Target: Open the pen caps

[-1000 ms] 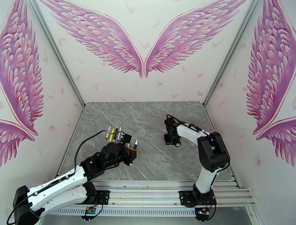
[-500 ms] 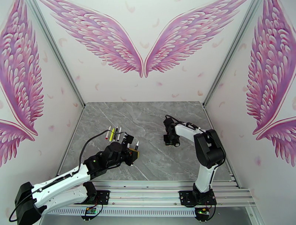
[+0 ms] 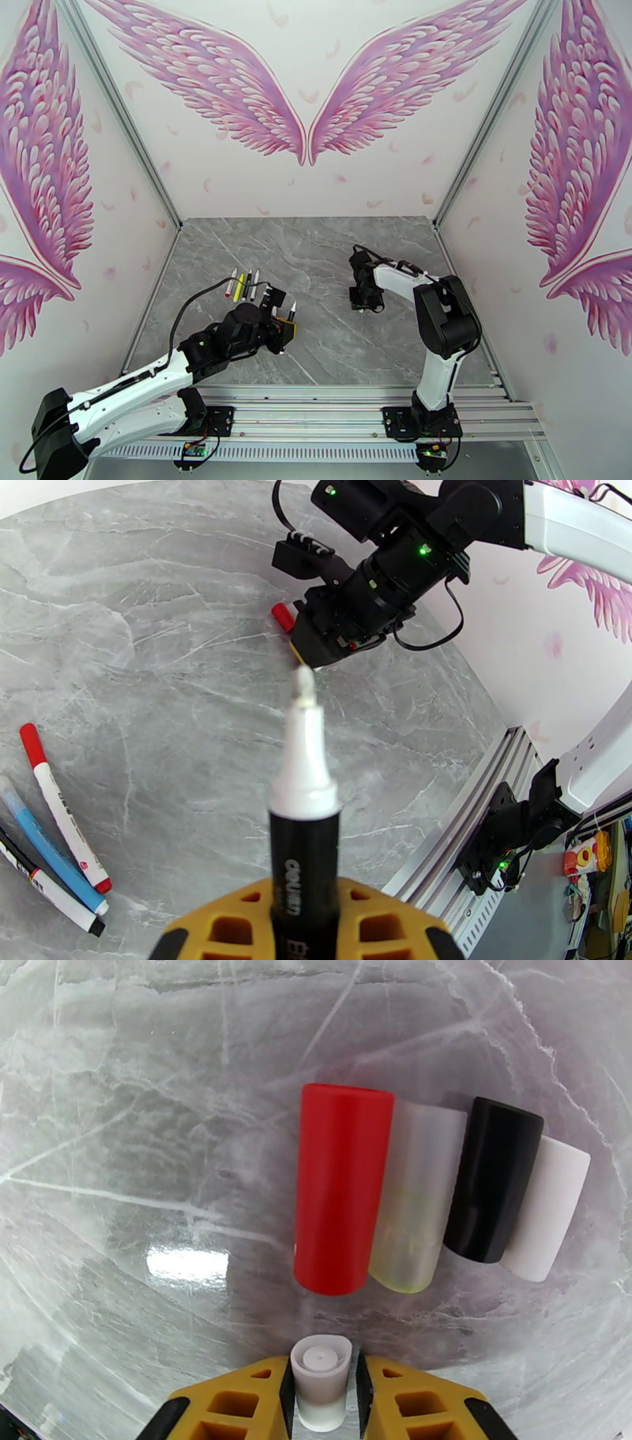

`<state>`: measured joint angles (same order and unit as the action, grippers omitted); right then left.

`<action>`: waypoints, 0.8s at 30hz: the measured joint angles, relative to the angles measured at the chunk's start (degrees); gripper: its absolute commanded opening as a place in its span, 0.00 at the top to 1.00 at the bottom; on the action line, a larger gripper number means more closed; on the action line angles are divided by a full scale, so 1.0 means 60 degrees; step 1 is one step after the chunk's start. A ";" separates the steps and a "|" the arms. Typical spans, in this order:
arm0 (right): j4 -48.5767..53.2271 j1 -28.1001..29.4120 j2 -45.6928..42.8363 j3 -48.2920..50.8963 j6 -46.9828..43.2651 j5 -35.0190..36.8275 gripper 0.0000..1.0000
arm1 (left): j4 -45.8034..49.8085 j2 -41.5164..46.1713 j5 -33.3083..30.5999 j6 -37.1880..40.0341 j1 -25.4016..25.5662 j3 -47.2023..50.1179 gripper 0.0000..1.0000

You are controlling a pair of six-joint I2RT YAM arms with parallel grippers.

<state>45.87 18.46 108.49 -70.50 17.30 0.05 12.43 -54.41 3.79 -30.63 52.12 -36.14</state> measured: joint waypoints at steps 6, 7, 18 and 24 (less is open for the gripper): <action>0.0117 0.0000 -0.0612 0.0051 0.0004 -0.0007 0.66 | 0.0237 0.0022 -0.0069 -0.0004 0.0000 -0.0004 0.97; 0.0127 0.0000 -0.0834 0.0102 0.0004 -0.0007 0.65 | 0.0273 0.0029 -0.0084 -0.0007 -0.0004 -0.0004 0.97; -0.0248 0.0102 -0.4619 0.1945 0.0193 -0.0958 0.44 | 0.1166 -0.0612 -0.0914 -0.0098 -0.0543 -0.0969 0.95; -0.1169 0.0259 -0.6885 0.2896 0.0419 -0.2357 0.23 | 0.1712 -0.1883 -0.1625 0.0189 -0.1231 -0.1512 0.95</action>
<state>38.85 20.01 67.18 -53.12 19.81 -14.09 22.70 -65.71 -5.96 -29.50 44.73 -45.21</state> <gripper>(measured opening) 0.725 0.172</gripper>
